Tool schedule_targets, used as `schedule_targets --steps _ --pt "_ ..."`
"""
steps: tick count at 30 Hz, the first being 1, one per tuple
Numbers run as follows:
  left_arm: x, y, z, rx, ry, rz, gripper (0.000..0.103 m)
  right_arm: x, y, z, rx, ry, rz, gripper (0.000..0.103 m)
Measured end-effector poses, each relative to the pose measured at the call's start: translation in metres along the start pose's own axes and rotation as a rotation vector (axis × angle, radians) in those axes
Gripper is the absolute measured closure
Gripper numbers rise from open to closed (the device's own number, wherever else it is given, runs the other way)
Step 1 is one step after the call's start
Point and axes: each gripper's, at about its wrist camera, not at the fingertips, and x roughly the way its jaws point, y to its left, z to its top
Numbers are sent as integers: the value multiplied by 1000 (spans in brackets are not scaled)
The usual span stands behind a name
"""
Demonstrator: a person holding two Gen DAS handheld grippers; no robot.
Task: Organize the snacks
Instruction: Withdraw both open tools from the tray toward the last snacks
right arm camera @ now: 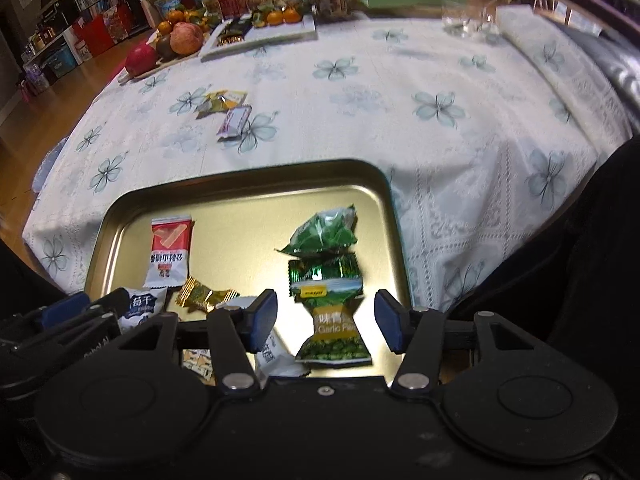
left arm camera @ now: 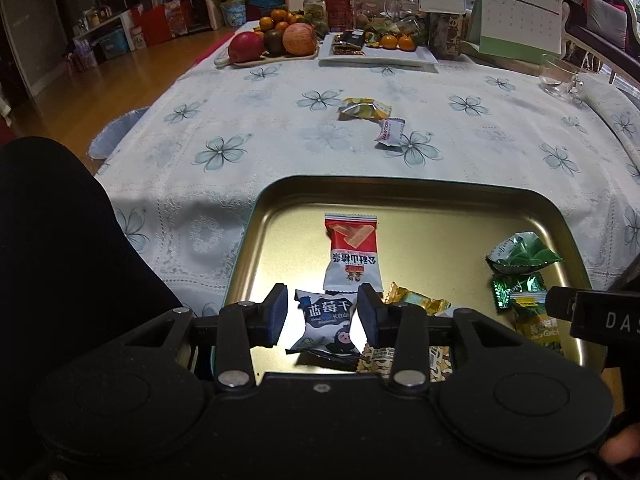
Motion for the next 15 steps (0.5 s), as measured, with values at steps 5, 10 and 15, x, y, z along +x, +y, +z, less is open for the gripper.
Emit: schedule_targets --steps 5,10,15 --pt "-3 -3 -1 22 -26 22 54 -8 9 -4 -62 -56 -1 38" --pt "-8 -5 -3 31 -71 68 48 -12 14 -8 -92 -90 -60 37" --pt "-8 -5 -3 25 -68 86 48 -7 11 -5 -80 -41 -83 37"
